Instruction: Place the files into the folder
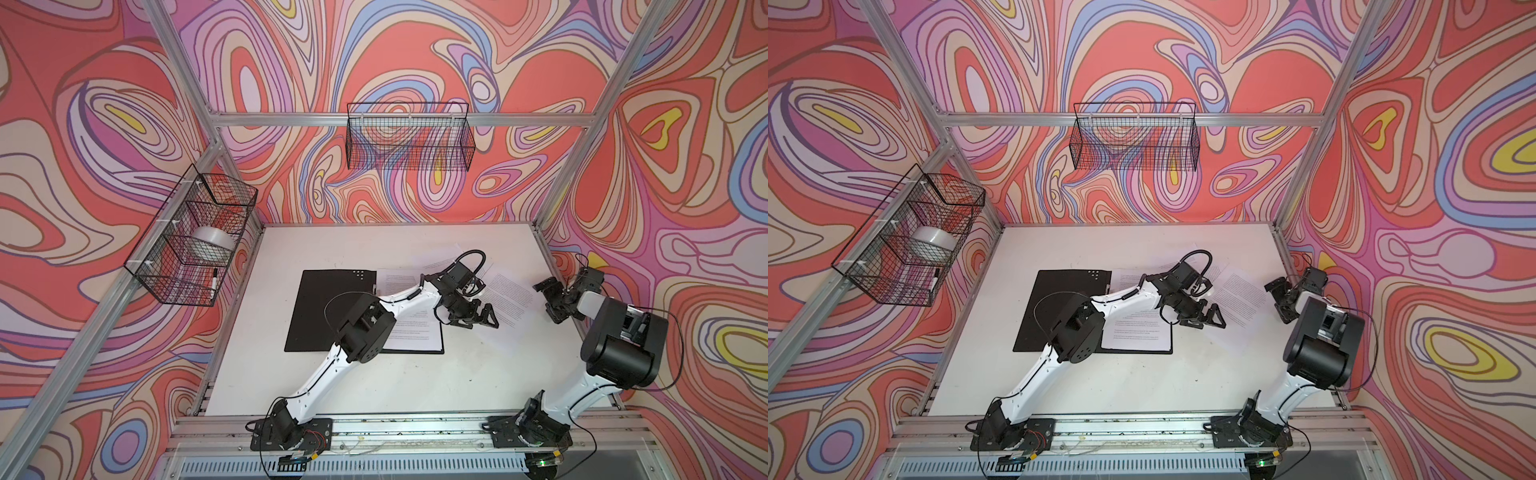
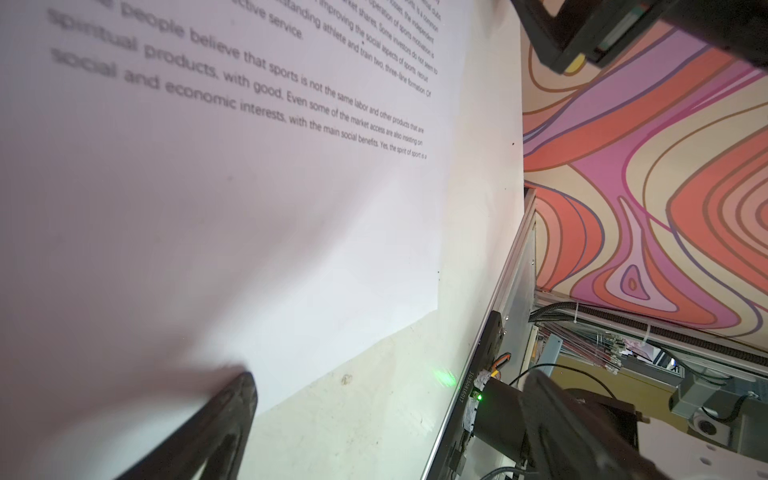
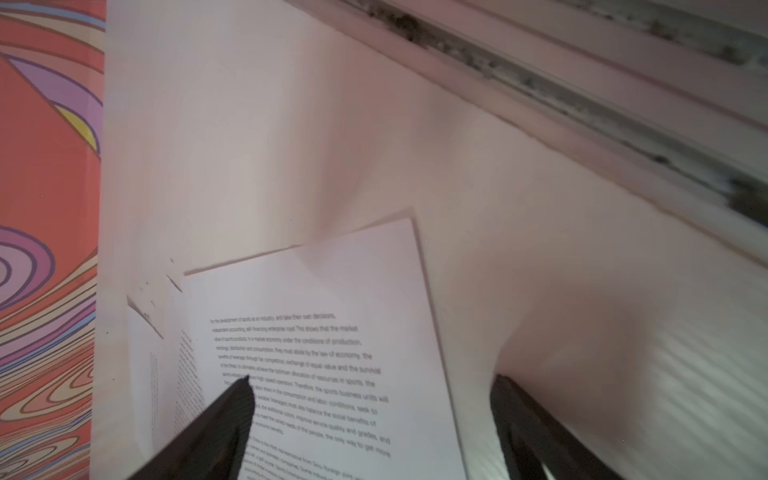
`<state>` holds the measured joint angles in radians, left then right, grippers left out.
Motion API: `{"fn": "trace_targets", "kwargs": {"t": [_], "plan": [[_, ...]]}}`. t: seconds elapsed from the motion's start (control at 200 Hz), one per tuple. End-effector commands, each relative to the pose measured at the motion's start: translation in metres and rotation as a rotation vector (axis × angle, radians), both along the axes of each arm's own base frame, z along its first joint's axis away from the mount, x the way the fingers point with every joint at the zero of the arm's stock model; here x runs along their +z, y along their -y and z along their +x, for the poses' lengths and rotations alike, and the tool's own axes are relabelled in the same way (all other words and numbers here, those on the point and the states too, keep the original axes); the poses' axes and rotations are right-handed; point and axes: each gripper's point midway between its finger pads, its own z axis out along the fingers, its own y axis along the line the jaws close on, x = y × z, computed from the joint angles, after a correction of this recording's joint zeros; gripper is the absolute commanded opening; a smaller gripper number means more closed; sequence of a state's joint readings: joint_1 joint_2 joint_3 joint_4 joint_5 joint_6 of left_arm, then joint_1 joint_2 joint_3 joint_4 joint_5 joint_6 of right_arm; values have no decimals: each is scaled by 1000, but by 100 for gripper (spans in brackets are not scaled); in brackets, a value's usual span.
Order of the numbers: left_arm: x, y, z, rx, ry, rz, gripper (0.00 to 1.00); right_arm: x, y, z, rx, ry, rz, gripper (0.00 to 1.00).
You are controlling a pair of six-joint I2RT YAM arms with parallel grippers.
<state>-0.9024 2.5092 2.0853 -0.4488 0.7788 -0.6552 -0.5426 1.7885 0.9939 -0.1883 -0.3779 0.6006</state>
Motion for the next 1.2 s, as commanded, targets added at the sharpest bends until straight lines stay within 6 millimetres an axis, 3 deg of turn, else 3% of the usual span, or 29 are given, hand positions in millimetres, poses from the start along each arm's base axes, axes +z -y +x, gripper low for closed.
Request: {"fn": "trace_targets", "kwargs": {"t": [0.0, 0.12, 0.416, 0.751, 0.821, 0.951, 1.051, 1.072, 1.197], "plan": [[-32, -14, -3, 19, -20, 92, 100, -39, -21, -7, 54, -70, 131, 92], [-39, -17, -4, 19, -29, 104, 100, -50, -41, -12, 80, -66, 219, 91], [-49, -16, -4, 16, -35, 122, 100, -45, -86, -41, 133, -68, 397, 91], [-55, -17, -4, 10, -46, 127, 100, -20, -112, -58, 204, -5, 431, 91], [-55, -17, -4, 9, -50, 128, 100, -15, -115, -58, 218, -3, 423, 90], [-53, -20, -2, 12, -40, 135, 100, -5, -95, -40, 199, 10, 339, 91], [-52, -21, 0, 14, -45, 132, 100, 1, -102, -19, 218, 54, 405, 90], [-52, -21, 0, 13, -45, 131, 100, -7, -105, -18, 221, 35, 413, 89], [-50, -22, 3, 20, -50, 126, 100, -15, -120, -22, 268, -1, 352, 85]]}}
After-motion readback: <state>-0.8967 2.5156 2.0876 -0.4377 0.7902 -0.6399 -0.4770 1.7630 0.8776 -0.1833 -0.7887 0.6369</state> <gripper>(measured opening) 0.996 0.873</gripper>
